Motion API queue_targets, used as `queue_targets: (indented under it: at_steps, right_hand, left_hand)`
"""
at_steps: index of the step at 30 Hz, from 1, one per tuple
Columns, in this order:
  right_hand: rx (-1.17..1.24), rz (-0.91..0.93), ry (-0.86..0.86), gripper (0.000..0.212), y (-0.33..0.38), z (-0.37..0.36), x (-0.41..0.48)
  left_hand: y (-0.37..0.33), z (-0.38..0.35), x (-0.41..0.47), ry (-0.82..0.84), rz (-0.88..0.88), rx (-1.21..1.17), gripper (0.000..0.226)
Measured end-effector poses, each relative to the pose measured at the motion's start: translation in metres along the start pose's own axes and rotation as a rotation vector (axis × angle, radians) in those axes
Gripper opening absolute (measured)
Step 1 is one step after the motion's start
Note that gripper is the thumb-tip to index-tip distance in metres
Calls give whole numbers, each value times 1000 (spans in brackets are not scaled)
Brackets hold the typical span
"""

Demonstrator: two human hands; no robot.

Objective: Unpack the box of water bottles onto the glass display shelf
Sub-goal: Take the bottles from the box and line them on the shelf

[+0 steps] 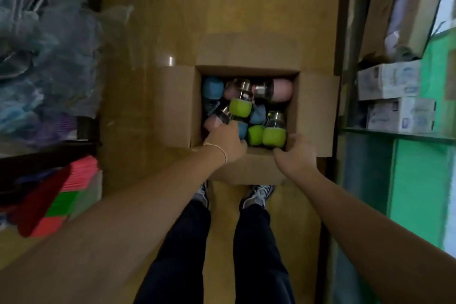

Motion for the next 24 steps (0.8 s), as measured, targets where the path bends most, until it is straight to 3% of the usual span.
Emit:
queue_targets:
  at_steps: [7,11,17,24]
  right_hand:
    - [58,-86,31,63,-53,-62,88]
    - [98,-141,0,49,-69,-80,129]
    - [85,-253,11,63,-99,-111,174]
    - [69,-250,29,71,-104,-130,197]
  left_hand:
    - [5,-79,89,85,-39,-16,36]
    - [5,-113,141,118,44,-143,46]
    - [3,-162,202,144,159,-304,47]
    - [-16,-201,238,238,285,-516,60]
Point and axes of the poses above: each hand's wrist, its own x-axis towards the middle knuckle, its own z-axis out of the back of the hand, y = z × x, the point moved 5 cm from there along x, towards the middle knuckle, and after that the axes turned 5 degrees about z, right-handed, at the moved point
